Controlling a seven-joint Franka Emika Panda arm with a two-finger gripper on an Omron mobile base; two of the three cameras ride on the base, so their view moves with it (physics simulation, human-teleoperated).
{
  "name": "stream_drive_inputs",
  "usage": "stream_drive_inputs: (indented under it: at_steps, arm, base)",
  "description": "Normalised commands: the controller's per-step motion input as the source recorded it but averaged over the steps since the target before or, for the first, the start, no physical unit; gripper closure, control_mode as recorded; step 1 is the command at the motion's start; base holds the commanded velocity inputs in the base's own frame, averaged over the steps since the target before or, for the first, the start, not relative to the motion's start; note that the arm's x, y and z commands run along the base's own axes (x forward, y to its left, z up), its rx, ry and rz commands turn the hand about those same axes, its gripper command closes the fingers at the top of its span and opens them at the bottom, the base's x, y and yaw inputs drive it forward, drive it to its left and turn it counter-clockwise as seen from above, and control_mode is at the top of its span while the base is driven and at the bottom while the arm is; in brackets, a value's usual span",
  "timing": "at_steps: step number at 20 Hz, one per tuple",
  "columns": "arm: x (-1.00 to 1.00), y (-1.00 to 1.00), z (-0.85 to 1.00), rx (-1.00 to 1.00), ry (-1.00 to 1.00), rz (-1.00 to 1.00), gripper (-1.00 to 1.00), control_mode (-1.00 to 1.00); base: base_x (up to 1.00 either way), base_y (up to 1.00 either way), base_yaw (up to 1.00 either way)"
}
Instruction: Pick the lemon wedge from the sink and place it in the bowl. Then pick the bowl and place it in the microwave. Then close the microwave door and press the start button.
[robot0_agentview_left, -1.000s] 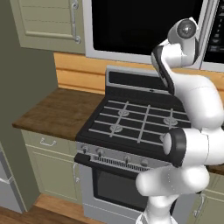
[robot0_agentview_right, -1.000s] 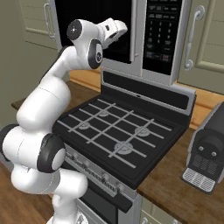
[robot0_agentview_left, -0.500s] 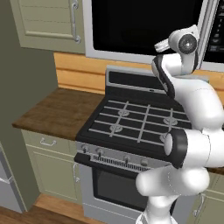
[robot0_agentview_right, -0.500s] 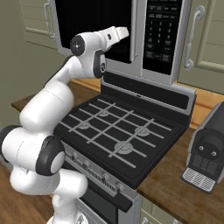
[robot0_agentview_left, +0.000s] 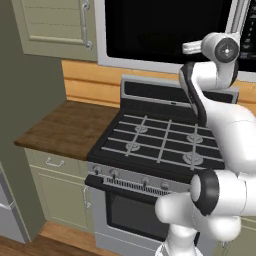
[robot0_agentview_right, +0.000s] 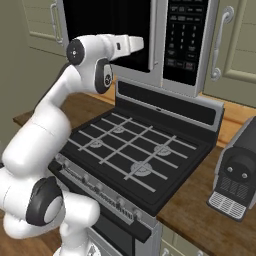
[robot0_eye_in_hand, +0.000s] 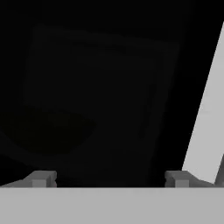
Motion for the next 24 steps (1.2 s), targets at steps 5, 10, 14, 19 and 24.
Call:
stream_drive_inputs:
  at_steps: [5,10,14,19,24]
  arm:
    - [-1.0,0.0,0.06,0.2,-0.11,-0.04,-1.0,-1.0]
    - [-1.0,0.0,-0.01,0.12,-0.19,-0.03,1.0,-1.0]
    - [-0.97,0.0,0.0,0.03,-0.04,-0.03,1.0,-1.0]
    - [-0.94,0.0,0.0,0.0,0.0,-0.02,1.0,-1.0]
    - [-0.29,-0.05,-0.18,0.0,0.0,0.0,1.0,-1.0]
  base:
    - [0.0,0.0,0.0]
    - [0.0,0.0,0.0]
    - [0.0,0.0,0.0]
    - [0.0,0.0,0.0]
    - [0.0,0.0,0.0]
